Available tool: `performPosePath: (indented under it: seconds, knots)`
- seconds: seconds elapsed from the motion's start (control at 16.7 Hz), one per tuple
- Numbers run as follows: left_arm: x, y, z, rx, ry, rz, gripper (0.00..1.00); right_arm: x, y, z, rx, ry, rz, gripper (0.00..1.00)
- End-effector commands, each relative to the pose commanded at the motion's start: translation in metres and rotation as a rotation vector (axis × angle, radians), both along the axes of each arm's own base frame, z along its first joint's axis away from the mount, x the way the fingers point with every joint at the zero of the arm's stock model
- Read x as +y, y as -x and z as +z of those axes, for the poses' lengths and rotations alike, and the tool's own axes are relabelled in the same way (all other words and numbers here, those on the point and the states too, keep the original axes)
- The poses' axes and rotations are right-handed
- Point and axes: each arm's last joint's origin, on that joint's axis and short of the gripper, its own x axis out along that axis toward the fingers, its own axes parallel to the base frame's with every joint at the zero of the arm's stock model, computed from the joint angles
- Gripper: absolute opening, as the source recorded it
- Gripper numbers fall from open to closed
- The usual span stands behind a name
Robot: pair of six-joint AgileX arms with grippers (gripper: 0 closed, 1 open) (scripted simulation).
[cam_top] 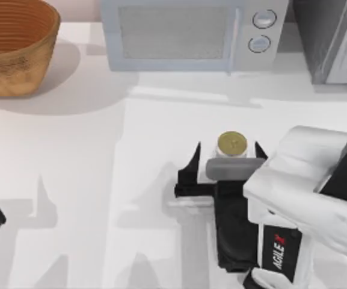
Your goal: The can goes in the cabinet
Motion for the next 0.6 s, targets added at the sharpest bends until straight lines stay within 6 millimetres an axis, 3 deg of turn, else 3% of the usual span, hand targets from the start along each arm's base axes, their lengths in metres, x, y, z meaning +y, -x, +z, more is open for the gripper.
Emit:
performPosePath:
  seconds: [0.6]
  knots:
    - [0.0,0.0,0.0,0.0,0.0,0.0,1.0,0.0,0.0,0.0,0.0,0.0,0.0,0.25]
